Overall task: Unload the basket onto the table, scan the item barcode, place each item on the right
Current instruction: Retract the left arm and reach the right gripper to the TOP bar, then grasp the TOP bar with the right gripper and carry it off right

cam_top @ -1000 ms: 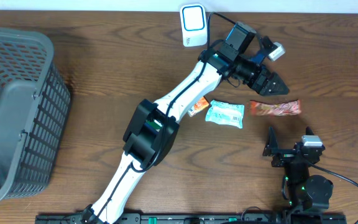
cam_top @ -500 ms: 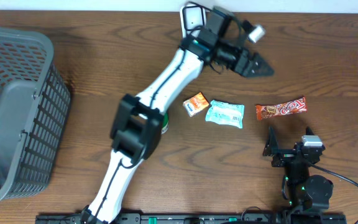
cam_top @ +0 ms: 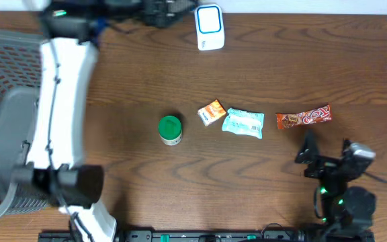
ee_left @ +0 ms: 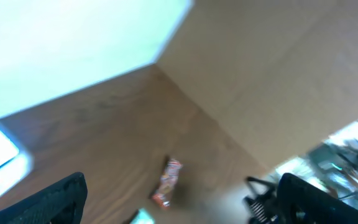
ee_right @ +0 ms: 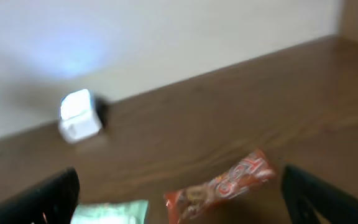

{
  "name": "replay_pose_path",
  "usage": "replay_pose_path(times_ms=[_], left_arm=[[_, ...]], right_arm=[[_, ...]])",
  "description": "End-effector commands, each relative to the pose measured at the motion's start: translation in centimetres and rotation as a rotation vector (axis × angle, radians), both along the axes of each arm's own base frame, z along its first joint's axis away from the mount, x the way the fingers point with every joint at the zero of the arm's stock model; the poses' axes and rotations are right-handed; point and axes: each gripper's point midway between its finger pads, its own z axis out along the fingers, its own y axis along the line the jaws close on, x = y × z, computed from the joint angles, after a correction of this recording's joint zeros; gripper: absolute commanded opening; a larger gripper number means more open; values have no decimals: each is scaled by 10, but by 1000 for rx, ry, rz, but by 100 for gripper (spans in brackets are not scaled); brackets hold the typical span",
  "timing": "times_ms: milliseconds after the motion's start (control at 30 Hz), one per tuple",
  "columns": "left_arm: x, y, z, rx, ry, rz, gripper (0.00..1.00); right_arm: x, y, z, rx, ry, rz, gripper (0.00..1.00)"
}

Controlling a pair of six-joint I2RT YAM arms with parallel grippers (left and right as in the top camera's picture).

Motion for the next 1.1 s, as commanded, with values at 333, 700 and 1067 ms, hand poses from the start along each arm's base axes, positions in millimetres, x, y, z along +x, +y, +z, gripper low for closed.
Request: replay_pose_path(times_ms=[333,700,1067], left_arm=[[-63,62,10,486,-246,260,98],[-49,61,-33,506,-125,227,98],[-47,61,-50,514,-82,216,98]], right_arm=[[69,57,-17,288,555,286,99],[116,-2,-113,641,789,-284,99],[130,-31,-160,713,905,-509,95]])
